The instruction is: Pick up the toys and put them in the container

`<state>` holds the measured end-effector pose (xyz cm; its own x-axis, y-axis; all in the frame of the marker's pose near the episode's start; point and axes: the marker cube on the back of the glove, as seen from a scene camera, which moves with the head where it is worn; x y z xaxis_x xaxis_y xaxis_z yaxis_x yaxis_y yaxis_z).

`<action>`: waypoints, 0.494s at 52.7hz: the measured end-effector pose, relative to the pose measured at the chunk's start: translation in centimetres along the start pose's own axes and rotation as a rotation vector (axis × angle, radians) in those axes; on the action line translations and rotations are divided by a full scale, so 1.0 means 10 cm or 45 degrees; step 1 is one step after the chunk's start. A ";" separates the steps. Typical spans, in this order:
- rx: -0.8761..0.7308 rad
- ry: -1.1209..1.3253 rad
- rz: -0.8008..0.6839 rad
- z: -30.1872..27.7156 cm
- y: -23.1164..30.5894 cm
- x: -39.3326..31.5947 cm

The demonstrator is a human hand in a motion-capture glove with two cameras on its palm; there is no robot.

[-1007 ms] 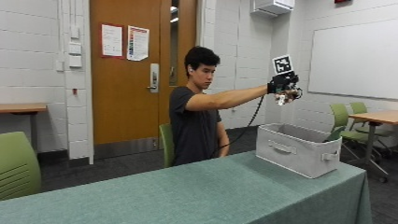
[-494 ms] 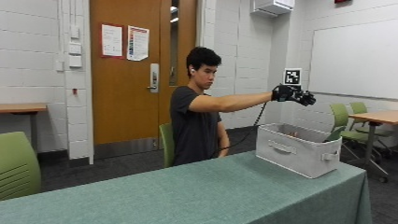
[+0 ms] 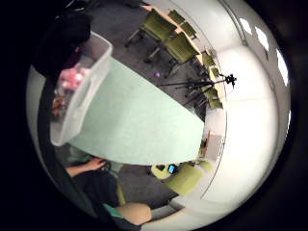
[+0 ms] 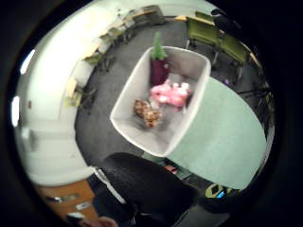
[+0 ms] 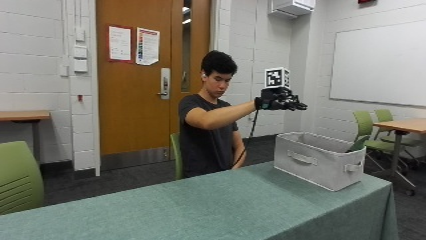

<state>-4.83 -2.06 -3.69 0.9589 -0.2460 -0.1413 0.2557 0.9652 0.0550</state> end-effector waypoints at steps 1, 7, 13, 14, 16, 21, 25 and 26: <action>0.006 0.008 0.013 0.03 0.07 0.07; 0.018 0.049 0.133 0.26 0.40 0.50; 0.001 0.066 0.208 0.56 0.69 0.81; -0.003 0.064 0.215 0.60 0.72 0.85; -0.011 0.053 0.230 0.69 0.79 0.92; -0.037 0.017 0.265 0.89 0.93 1.08; -0.052 0.004 0.280 0.96 0.98 1.13; -0.054 -0.001 0.279 0.98 0.99 1.13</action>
<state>9.74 3.85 4.92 0.9911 -0.0297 -0.1294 0.0355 0.9985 0.0424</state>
